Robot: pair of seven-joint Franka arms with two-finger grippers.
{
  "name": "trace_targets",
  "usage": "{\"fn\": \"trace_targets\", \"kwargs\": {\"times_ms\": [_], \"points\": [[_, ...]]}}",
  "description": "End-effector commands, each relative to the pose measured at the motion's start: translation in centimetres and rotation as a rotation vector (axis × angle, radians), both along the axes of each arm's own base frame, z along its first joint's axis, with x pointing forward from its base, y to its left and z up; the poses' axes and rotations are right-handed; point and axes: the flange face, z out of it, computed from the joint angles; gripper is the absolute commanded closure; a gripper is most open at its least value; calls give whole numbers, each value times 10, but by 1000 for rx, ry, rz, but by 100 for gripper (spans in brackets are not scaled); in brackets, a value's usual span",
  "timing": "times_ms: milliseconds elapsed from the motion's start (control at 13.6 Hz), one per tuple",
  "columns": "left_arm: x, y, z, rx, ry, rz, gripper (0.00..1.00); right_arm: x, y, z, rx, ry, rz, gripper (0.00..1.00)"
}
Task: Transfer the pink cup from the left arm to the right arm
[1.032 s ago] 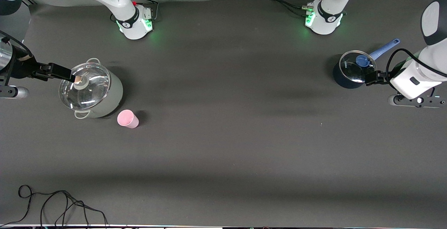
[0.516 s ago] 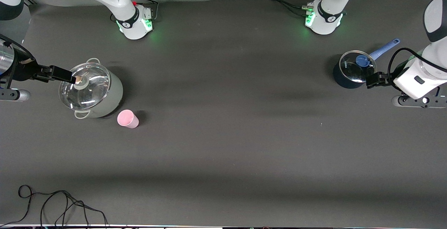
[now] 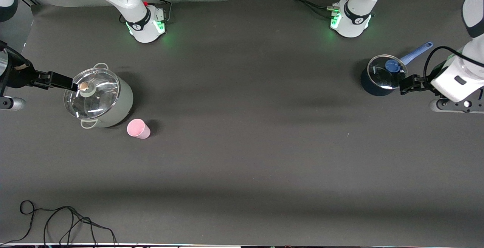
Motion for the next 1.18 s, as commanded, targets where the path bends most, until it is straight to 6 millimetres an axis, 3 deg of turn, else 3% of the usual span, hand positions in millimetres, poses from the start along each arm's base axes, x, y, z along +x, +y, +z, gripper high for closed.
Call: {"fn": "trace_targets", "kwargs": {"times_ms": [0,147,369,737,1106], "points": [[-9,-6,12,-12,-25,-21,0,-12,-3,10,-6,-42,-6,0],[-7,-7,15,-14,-34,-24,0,-26,-8,4,-1,-80,-13,0],[-10,-6,18,-32,-28,-29,0,-30,4,8,-47,-104,21,0],[-17,2,27,-36,-17,-57,0,-7,5,3,-61,-163,119,0],[-16,1,27,-40,-25,-42,0,-6,5,4,-61,-163,121,0]]}}
